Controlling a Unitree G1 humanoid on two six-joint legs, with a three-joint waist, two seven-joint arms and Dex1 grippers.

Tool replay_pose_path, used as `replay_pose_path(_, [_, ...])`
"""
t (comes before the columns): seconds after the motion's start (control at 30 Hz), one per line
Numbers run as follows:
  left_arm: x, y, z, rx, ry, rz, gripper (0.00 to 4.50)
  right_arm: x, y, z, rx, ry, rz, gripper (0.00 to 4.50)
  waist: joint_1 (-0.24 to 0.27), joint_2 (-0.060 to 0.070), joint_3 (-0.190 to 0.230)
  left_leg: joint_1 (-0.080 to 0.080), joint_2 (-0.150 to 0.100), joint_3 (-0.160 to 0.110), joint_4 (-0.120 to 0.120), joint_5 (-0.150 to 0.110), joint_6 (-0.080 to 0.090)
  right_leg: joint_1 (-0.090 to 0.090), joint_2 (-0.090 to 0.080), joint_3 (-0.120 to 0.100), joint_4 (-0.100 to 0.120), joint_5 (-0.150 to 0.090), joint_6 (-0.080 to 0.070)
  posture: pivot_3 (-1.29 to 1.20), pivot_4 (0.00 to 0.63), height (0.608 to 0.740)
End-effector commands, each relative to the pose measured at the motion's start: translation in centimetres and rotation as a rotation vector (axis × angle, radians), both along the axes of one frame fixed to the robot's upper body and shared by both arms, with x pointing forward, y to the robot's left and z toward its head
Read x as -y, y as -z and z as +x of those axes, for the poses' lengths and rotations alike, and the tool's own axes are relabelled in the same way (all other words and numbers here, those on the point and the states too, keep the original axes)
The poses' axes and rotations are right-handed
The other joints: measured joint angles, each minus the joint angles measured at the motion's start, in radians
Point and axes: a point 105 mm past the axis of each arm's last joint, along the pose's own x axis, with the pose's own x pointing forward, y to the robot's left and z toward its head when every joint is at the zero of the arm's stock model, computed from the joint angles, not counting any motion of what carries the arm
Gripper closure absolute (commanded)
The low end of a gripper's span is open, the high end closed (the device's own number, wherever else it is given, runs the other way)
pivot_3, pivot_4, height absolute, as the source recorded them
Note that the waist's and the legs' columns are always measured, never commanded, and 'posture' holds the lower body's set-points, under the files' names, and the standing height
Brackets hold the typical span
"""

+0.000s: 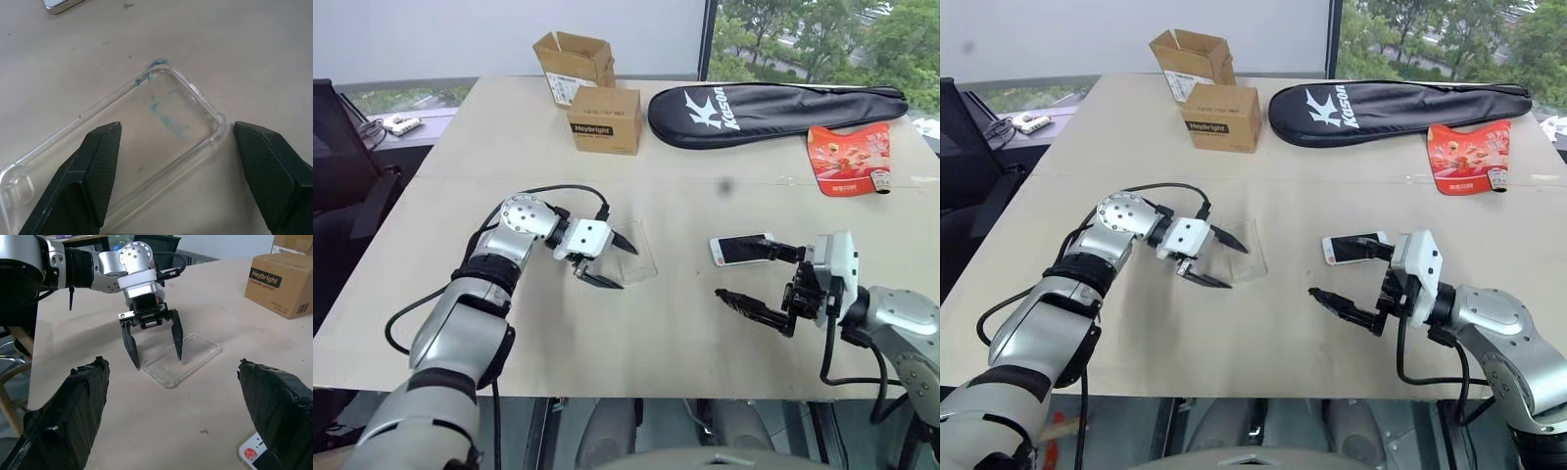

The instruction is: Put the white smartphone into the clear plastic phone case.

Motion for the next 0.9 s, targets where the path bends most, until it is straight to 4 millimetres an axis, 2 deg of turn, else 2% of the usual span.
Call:
replay_pose_path(0.03, [-0.1,0.4,0.0,-0.006,0.021,0.052,1.45,0.1,-0.9,-0.4,0.054,-0.01,-0.015,0.0,0.0,0.0,0.0,0.0,0.0,0.0,0.0,0.0,0.0,0.0,0.0,0.0,0.0,0.0,0.0,0.0,0.15,0.74])
replay_pose_path(0.27, [0.9,0.1,-0.2,-0.009,0.05,0.024,4.45,0.2,-0.4,-0.7,0.057,-0.052,-0.072,0.0,0.009,0.001,0.0,0.001,0.001,-0.001,0.007,0.0,0.0,0.002,0.0,0.0,0.005,0.0,0.0,0.0,0.15,0.74])
replay_pose_path(0.57, [2.7,-1.6,-0.4,-0.056,-0.015,-0.07,4.49,1.4,-0.1,0.0,0.077,-0.024,-0.109,0.0,0.001,0.0,0.0,-0.001,0.002,0.0,0.009,-0.001,0.001,0.001,0.0,0.0,0.004,0.0,0.0,0.0,0.15,0.74])
replay_pose_path(0.73, [5.9,-2.9,-1.8,-0.132,-0.063,-0.143,4.49,2.6,0.0,0.5,0.082,0.008,-0.129,0.0,0.002,0.0,0.0,-0.002,0.003,0.0,0.009,-0.001,0.001,0.001,0.0,0.0,0.004,0.0,0.0,0.0,0.15,0.74])
replay_pose_path(0.9, [8.3,-2.6,-3.8,-0.27,-0.145,-0.107,4.49,3.5,0.2,0.5,0.077,0.04,-0.143,0.0,0.001,0.0,0.0,-0.001,0.003,0.0,0.009,-0.001,0.001,0.001,0.001,0.0,0.004,0.0,0.0,0.0,0.15,0.74])
